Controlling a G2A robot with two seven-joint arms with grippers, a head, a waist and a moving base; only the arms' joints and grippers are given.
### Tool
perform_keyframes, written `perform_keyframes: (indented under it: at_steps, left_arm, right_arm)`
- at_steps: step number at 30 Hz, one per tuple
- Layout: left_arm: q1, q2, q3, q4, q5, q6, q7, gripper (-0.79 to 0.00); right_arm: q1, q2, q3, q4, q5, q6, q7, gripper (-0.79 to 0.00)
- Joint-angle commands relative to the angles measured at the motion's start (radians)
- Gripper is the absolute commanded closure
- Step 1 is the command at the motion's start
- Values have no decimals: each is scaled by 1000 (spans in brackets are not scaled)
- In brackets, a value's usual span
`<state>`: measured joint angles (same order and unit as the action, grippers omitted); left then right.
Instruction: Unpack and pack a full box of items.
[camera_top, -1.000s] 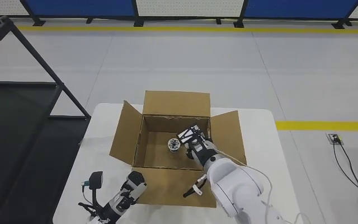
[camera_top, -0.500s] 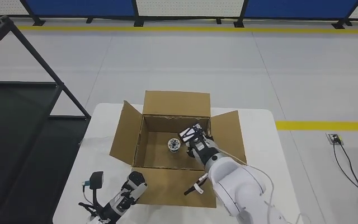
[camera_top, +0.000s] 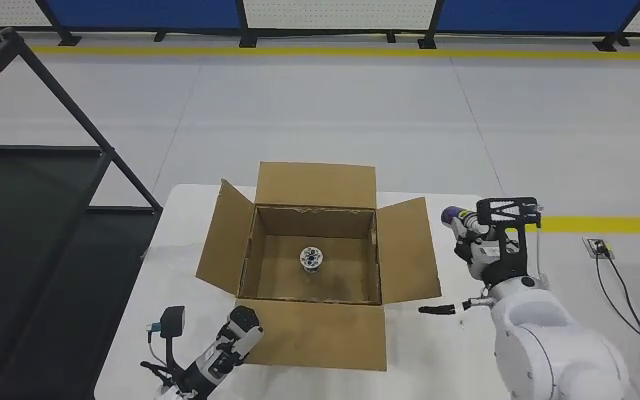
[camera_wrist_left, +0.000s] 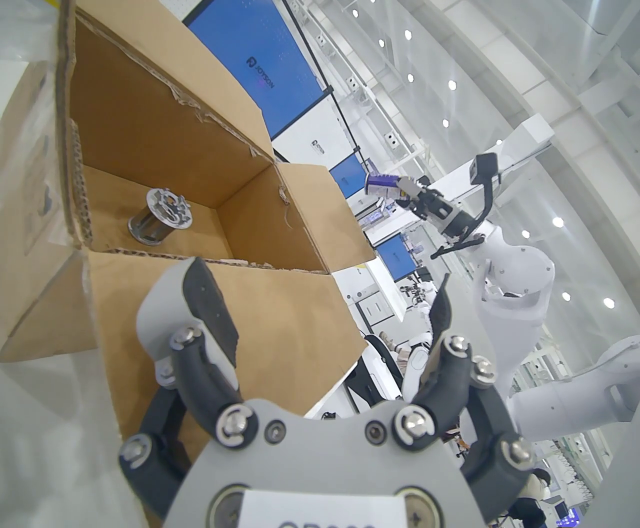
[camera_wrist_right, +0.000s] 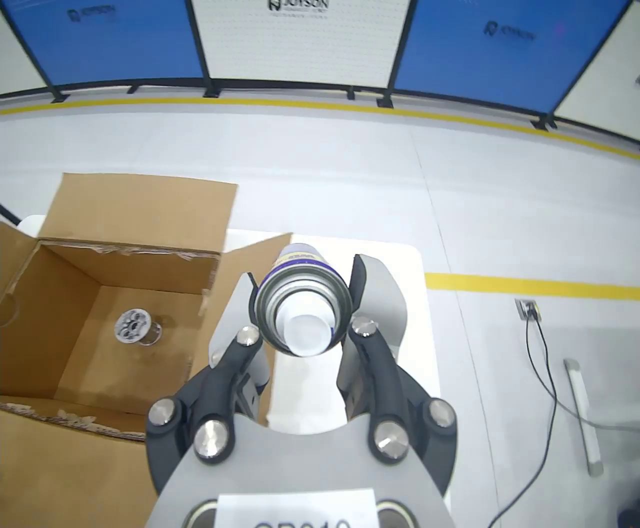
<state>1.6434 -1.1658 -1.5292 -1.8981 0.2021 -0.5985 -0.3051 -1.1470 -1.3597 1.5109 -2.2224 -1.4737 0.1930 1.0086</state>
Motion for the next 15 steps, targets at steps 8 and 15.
perform_keyframes:
  at_steps: [8,15]
  left_arm:
    - [0,0,0,0,0,0,0,-785]
    - [0,0,0,0,0,0,0,-785]
  right_arm:
    - [72,13,124,305,39,-74,131,0]
    - [172,21,123,559,-6,-89,159,0]
